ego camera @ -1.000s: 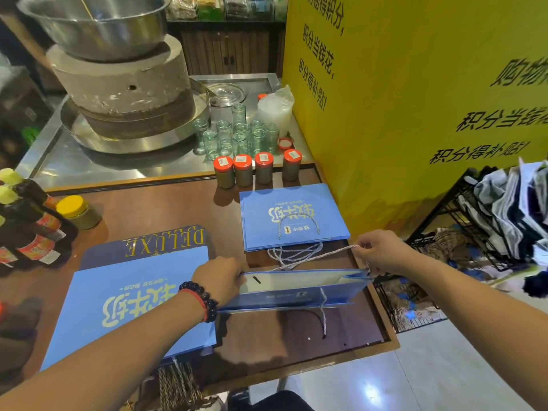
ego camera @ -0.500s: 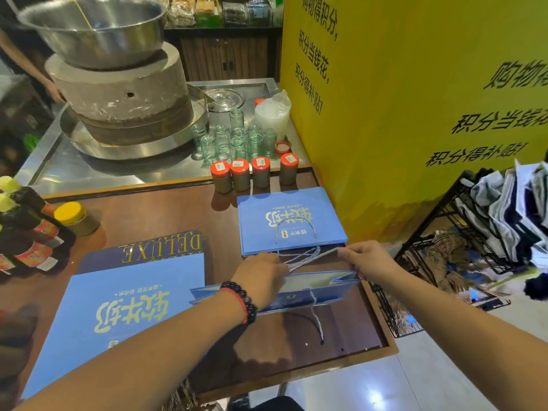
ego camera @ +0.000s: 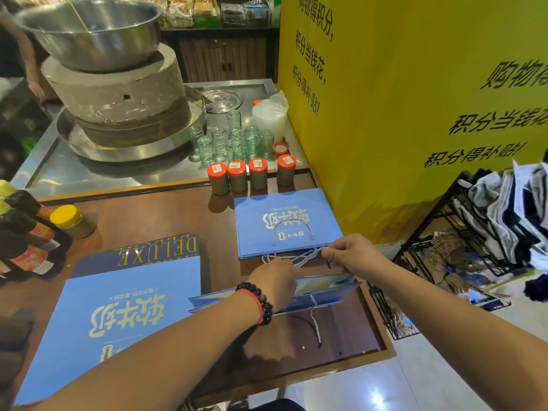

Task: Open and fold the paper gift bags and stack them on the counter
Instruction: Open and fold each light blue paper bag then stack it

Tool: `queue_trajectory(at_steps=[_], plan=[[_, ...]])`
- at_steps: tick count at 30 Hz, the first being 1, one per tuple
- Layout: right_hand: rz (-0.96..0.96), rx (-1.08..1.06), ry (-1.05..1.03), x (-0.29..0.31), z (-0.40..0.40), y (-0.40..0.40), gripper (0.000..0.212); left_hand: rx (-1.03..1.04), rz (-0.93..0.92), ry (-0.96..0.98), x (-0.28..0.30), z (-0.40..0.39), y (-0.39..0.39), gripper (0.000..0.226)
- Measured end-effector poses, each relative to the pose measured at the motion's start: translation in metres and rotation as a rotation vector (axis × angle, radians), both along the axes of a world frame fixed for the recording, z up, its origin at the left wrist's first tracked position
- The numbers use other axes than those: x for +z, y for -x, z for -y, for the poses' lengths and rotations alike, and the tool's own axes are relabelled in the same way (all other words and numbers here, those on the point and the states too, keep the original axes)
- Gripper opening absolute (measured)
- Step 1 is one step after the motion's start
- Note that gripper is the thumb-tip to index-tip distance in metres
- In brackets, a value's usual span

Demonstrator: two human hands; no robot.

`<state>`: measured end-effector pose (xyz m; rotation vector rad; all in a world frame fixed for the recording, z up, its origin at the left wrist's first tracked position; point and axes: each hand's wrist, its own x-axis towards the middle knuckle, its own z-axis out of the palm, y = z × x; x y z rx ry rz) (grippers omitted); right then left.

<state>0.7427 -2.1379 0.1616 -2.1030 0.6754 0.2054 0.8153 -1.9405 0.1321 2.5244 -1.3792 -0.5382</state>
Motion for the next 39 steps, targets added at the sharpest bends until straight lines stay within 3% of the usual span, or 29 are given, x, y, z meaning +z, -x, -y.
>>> queue_trajectory(at_steps=[7,11,20,25,39], plan=[[-0.033,0.092,-0.097,0.007,-0.002,-0.011,0.005,0.035,-0.076,-0.03,0.005,0.003,-0.001,0.023],[-0.049,0.209,0.035,0.003,-0.005,-0.019,0.014,0.048,-0.083,-0.015,0.004,0.004,0.001,0.017],[-0.071,0.274,0.139,-0.008,-0.014,-0.028,0.012,0.065,-0.059,0.025,0.0,0.004,-0.002,0.022],[-0.07,0.225,0.044,-0.012,-0.018,-0.027,0.019,0.062,-0.05,0.029,0.001,0.005,-0.002,0.022],[-0.178,0.433,0.038,-0.005,-0.028,-0.027,0.014,0.062,-0.037,0.051,0.003,0.003,0.002,0.02]])
